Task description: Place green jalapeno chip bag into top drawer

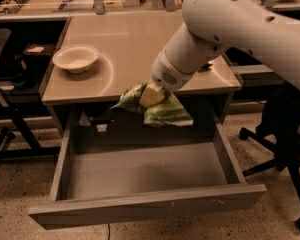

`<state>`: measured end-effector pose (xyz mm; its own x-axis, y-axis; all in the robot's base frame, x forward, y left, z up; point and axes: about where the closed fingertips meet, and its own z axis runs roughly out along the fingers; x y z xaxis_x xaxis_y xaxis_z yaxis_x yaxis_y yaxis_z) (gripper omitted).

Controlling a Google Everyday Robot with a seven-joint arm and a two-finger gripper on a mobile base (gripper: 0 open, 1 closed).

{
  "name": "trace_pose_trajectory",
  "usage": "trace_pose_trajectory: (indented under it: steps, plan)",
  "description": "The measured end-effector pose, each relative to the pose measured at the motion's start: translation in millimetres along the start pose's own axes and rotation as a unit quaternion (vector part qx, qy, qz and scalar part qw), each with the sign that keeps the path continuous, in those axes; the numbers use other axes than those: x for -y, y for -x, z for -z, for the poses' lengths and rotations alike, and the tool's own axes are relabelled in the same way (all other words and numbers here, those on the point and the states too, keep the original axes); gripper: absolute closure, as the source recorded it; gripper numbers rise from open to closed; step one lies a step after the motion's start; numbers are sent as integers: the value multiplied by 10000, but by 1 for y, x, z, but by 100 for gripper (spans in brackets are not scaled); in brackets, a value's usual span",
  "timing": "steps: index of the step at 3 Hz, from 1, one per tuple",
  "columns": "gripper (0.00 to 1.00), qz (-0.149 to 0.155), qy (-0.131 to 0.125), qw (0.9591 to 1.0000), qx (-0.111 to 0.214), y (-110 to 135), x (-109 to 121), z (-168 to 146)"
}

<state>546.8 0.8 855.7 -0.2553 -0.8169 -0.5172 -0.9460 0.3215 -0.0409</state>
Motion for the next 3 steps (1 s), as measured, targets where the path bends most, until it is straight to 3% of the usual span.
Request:
trace_pose_trajectory:
  steps: [1,3]
  plan:
    - [100,-407,457,9980,-135,-40,-22,-52]
    - [100,-869,924,9916,-272,-92,-25,-127]
